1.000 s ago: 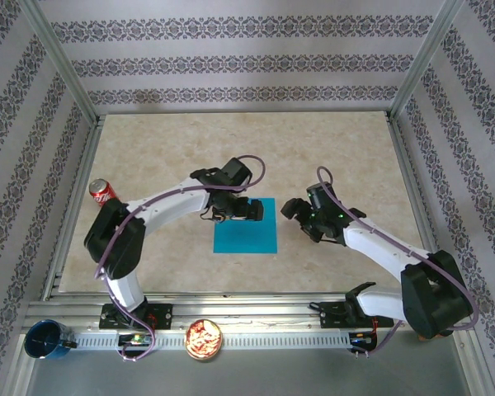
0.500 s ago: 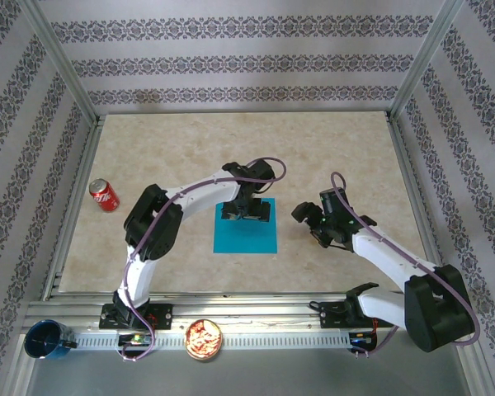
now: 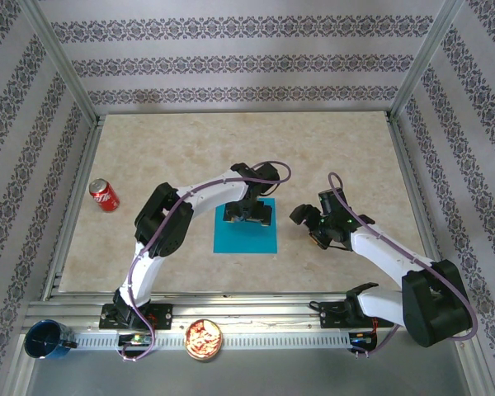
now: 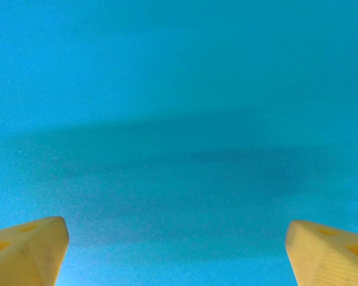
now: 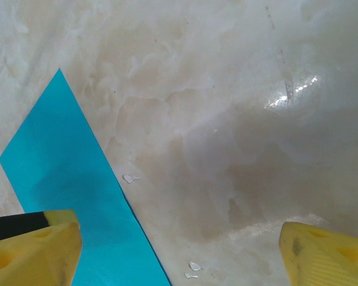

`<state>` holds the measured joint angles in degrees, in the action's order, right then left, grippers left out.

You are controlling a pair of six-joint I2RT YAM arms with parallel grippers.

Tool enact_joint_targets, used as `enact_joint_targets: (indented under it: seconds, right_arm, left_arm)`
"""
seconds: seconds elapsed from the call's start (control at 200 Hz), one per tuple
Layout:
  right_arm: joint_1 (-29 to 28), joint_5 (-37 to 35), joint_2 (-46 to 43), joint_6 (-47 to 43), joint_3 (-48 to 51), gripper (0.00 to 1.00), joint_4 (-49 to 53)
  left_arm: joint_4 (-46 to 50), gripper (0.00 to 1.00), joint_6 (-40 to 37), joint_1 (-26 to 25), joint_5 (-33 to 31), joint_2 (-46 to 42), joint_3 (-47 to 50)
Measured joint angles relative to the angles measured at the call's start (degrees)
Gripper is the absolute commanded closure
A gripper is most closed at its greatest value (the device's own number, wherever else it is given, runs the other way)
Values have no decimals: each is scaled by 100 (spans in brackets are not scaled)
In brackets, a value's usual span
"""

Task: Fold a paper plane with a square sheet of paper (pick it up from the middle)
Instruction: First fold the square sheet of paper in half at the center of the table.

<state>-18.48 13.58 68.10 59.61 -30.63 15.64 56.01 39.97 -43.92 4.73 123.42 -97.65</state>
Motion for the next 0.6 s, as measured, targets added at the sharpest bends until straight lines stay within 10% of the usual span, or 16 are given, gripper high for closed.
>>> enact_joint_targets:
  seconds: [0.6]
  right_arm:
    - [0, 79, -15, -219, -114, 13, 339]
  left_arm:
    - [101, 6, 7, 0, -79, 238, 0]
